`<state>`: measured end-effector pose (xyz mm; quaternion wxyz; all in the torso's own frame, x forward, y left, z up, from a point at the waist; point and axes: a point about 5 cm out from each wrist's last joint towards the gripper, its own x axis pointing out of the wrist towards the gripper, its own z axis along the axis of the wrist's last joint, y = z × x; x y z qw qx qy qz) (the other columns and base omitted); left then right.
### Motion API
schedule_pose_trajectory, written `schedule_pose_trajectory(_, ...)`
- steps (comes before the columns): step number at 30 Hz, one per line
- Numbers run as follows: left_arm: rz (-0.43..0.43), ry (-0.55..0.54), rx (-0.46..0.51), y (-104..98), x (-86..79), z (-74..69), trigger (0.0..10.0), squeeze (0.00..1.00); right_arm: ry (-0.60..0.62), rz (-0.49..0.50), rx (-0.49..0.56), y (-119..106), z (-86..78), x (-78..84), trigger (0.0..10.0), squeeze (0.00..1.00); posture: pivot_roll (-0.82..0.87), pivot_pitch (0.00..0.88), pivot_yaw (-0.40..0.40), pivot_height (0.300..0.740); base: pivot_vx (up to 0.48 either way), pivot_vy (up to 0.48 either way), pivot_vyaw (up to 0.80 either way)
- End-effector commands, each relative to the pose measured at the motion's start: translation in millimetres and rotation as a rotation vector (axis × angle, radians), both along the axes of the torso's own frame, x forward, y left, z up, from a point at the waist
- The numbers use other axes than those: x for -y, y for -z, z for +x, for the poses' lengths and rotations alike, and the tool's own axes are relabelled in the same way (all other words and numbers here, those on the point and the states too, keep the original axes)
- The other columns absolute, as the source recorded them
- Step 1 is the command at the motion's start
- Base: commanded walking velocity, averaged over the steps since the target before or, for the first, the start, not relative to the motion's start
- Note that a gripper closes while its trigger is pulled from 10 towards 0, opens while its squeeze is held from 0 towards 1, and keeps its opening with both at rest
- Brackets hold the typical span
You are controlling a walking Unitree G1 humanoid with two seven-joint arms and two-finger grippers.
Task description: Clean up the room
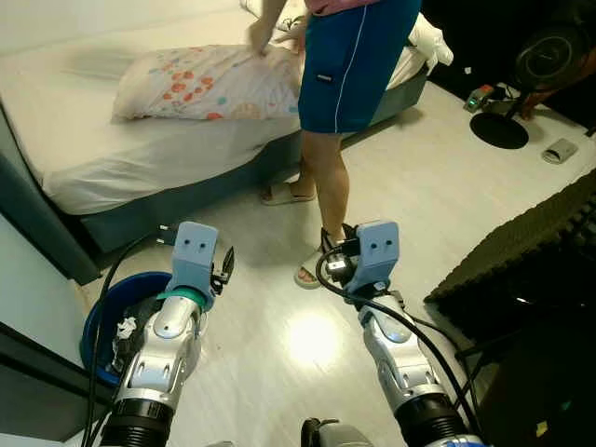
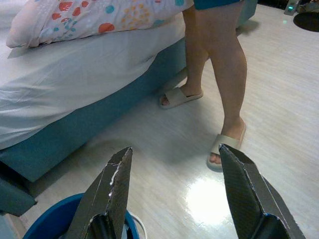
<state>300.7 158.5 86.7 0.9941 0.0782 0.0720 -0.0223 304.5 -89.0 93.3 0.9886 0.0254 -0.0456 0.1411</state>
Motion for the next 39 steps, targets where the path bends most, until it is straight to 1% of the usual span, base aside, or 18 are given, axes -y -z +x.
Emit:
schedule_pose_trajectory(1, 0.008, 0.009, -0.026, 6.3, 0.5, -3.6, 10.0, 0.0, 0.007, 0.002, -0.015, 5.0, -2.3, 1.3, 10.0, 0.0, 0.01, 0.006, 0.003, 0.728, 0.0, 0.0, 0.0)
schedule_pose_trajectory(13, 0.008, 0.014, -0.033, 9.0, 2.1, -4.8, 10.0, 0.0, 0.008, 0.004, -0.018, 5.4, -2.2, 0.4, 10.0, 0.0, 0.01, 0.008, 0.003, 0.728, 0.0, 0.0, 0.0)
schedule_pose_trajectory(20, -0.033, 0.038, -0.012, 7.6, 9.2, -6.5, 10.0, 0.0, 0.007, 0.003, -0.015, 5.7, -3.5, 2.7, 10.0, 0.0, 0.0, 0.011, -0.003, 0.728, 0.0, 0.0, 0.0)
schedule_pose_trajectory(39, -0.022, 0.041, -0.013, 7.7, 9.2, -6.8, 10.0, 0.0, -0.002, 0.004, -0.014, 5.1, -2.9, 0.3, 10.0, 0.0, 0.01, 0.012, -0.005, 0.728, 0.0, 0.0, 0.0)
